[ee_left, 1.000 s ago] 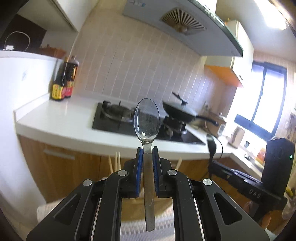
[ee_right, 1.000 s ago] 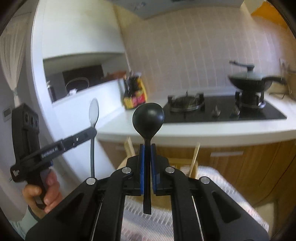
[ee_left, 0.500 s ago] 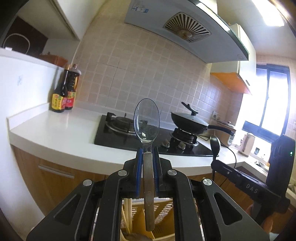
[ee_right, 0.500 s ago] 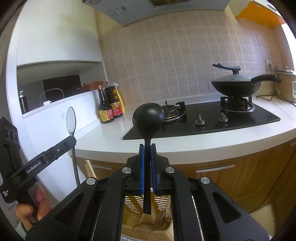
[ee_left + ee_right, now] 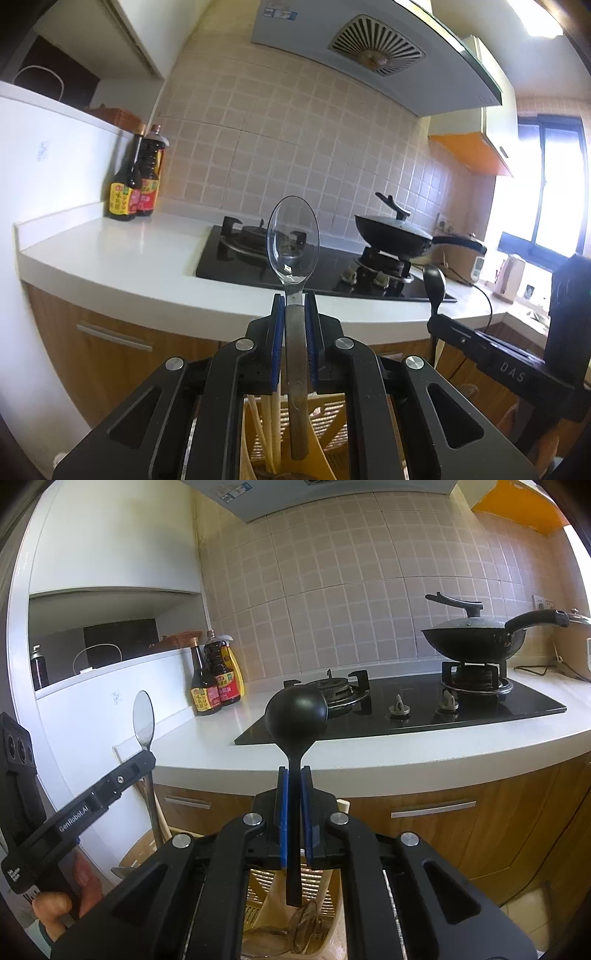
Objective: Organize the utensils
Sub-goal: 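Lift the clear spoon and black ladle over the yellow basket and open both tools, then move both open tools down toward the last clear spoon and chopstick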
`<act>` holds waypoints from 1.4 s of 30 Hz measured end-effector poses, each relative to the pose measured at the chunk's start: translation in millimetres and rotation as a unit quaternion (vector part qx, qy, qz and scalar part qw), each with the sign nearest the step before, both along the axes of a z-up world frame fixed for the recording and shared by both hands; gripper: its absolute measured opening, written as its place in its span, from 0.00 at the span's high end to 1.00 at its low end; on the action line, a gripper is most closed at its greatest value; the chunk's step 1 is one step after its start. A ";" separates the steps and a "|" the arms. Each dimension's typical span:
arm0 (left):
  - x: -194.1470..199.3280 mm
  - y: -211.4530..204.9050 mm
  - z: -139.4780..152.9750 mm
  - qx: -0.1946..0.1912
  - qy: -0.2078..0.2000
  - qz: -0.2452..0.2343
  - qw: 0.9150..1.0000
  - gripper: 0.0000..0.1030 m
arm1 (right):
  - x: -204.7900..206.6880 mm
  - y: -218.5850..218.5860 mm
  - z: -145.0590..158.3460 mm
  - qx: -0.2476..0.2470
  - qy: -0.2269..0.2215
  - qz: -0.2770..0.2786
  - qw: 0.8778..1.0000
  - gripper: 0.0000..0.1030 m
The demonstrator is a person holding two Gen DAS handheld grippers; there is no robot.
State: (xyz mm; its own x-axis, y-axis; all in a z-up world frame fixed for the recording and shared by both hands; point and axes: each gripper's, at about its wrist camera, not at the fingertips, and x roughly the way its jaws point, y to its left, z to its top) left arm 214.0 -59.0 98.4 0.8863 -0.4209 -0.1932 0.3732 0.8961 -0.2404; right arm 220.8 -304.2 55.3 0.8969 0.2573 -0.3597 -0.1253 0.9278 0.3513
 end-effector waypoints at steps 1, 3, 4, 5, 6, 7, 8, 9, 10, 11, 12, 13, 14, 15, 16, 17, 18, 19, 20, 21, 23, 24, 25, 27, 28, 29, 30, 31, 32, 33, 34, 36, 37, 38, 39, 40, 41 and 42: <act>-1.3 0.0 -0.9 0.002 -0.006 0.003 1.000 0.91 | 0.0 0.3 -1.1 -0.001 0.000 0.002 1.000 0.95; -4.3 -0.6 -1.9 0.009 -0.015 0.010 1.000 0.90 | -1.8 1.1 -2.5 -0.003 -0.003 0.003 1.000 0.95; -4.8 0.0 -2.0 0.009 -0.015 0.010 1.000 0.90 | -4.1 1.7 -2.6 -0.006 -0.006 0.002 1.000 0.95; -5.8 0.8 -1.7 0.010 -0.016 0.009 1.000 0.90 | -5.1 2.1 -2.6 -0.010 -0.007 0.002 1.000 0.95; -5.8 0.9 -1.3 0.012 -0.013 0.005 1.000 0.89 | -5.9 3.0 -2.6 -0.011 -0.007 0.004 1.000 0.95; -6.2 1.3 -1.3 0.013 -0.011 0.002 1.000 0.88 | -6.6 3.7 -3.1 -0.012 -0.005 0.009 1.000 0.95; -6.9 2.1 -1.6 0.014 -0.008 0.001 1.000 0.87 | -7.1 4.0 -3.6 -0.011 -0.002 0.012 1.000 0.94; -7.5 2.1 -2.2 0.015 -0.007 0.000 1.000 0.84 | -8.0 3.6 -4.4 -0.008 0.001 0.015 1.000 0.94; -8.8 2.6 -2.8 0.015 -0.005 0.000 1.000 0.82 | -8.4 2.7 -4.8 -0.007 0.005 0.015 1.000 0.94; -10.6 4.3 -2.6 0.014 -0.004 0.000 1.000 0.82 | -9.8 1.3 -5.2 -0.004 0.008 0.015 1.000 0.93; -12.7 5.5 -2.1 0.013 -0.003 -0.001 1.000 0.82 | -11.7 -0.7 -5.3 0.000 0.010 0.015 1.000 0.91; -15.0 7.2 -0.9 0.011 -0.002 -0.001 1.000 0.82 | -13.1 -2.1 -5.1 0.003 0.012 0.016 1.000 0.87; -16.7 9.1 0.5 0.009 -0.002 -0.002 1.000 0.82 | -14.5 -3.8 -4.8 0.005 0.016 0.018 1.000 0.86; -19.9 11.6 3.0 0.006 -0.001 -0.003 1.000 0.82 | -16.3 -5.3 -4.2 0.008 0.020 0.020 1.000 0.86; -23.0 13.8 5.4 0.004 -0.002 -0.004 1.000 0.81 | -18.7 -6.7 -3.1 0.010 0.021 0.019 1.000 0.86; -26.8 15.8 8.0 0.004 -0.003 -0.004 1.000 0.80 | -20.8 -8.0 -1.9 0.012 0.022 0.018 1.000 0.86; -29.9 17.1 10.0 0.004 -0.005 -0.004 1.000 0.79 | -24.7 -9.3 0.3 0.014 0.022 0.018 0.999 0.86; -34.4 19.2 12.7 0.004 -0.007 -0.005 1.000 0.78 | -28.1 -9.8 2.4 0.015 0.022 0.018 0.999 0.86; -38.1 20.7 14.6 0.004 -0.008 -0.004 1.000 0.78 | -31.4 -10.1 4.8 0.014 0.022 0.018 1.000 0.86; -45.0 23.5 18.1 0.003 -0.010 -0.003 1.000 0.77 | -36.5 -9.5 8.2 0.012 0.020 0.019 1.000 0.86; -55.2 27.4 23.5 0.001 -0.014 -0.004 1.000 0.76 | -44.9 -8.4 14.0 0.006 0.018 0.020 1.000 0.86; -59.9 28.6 25.9 0.000 -0.014 -0.006 1.000 0.75 | -48.3 -8.2 16.5 0.004 0.017 0.021 1.000 0.86; -64.8 30.3 28.6 -0.002 -0.014 -0.007 1.000 0.74 | -53.7 -7.4 20.5 0.002 0.014 0.022 1.000 0.86; -74.2 33.0 33.8 -0.005 -0.016 -0.011 1.000 0.73 | -62.9 -5.9 27.2 -0.004 0.011 0.022 1.000 0.86; -79.0 34.0 36.2 -0.005 -0.016 -0.014 1.000 0.71 | -69.4 -5.1 31.0 -0.007 0.009 0.023 1.000 0.86; -83.6 35.1 38.2 -0.006 -0.016 -0.017 1.000 0.69 | -74.5 -4.5 33.5 -0.010 0.008 0.024 1.000 0.86; -89.1 36.3 40.0 -0.007 -0.014 -0.020 1.000 0.65 | -81.1 -3.5 36.1 -0.015 0.009 0.025 1.000 0.86; -93.9 37.5 41.2 -0.006 -0.010 -0.022 1.000 0.59 | -86.5 -3.0 37.3 -0.018 0.011 0.025 0.999 0.86; -99.5 38.2 41.6 -0.004 -0.002 -0.023 1.000 0.56 | -91.0 -2.8 37.9 -0.020 0.013 0.026 0.999 0.84; -102.9 38.8 41.3 -0.001 0.004 -0.024 1.000 0.50 | -94.6 -2.4 38.1 -0.023 0.017 0.028 0.999 0.82; -107.4 39.3 40.0 0.002 0.013 -0.029 0.999 0.46 | -99.7 -1.7 37.5 -0.028 0.024 0.031 0.999 0.75; -114.8 39.7 34.8 0.011 0.038 -0.042 0.998 0.42 | -109.8 -0.7 33.3 -0.040 0.043 0.031 0.998 0.60; -117.0 39.7 32.2 0.015 0.047 -0.045 0.998 0.42 | -114.7 -0.6 30.6 -0.044 0.051 0.034 0.997 0.51; -120.8 39.4 27.7 0.022 0.063 -0.051 0.997 0.41 | -119.5 -0.3 28.2 -0.048 0.057 0.034 0.997 0.50; -123.7 39.2 23.6 0.028 0.075 -0.054 0.995 0.39 | -124.8 0.8 23.9 -0.057 0.071 0.034 0.995 0.50; -126.3 39.6 19.3 0.034 0.086 -0.054 0.994 0.37 | -127.1 2.3 20.5 -0.066 0.084 0.034 0.994 0.50; -129.1 40.0 13.4 0.038 0.102 -0.056 0.993 0.36 | -129.8 4.4 14.8 -0.079 0.106 0.035 0.991 0.50; -130.6 40.3 7.1 0.041 0.119 -0.059 0.990 0.36 | -132.2 5.7 8.0 -0.087 0.129 0.038 0.987 0.50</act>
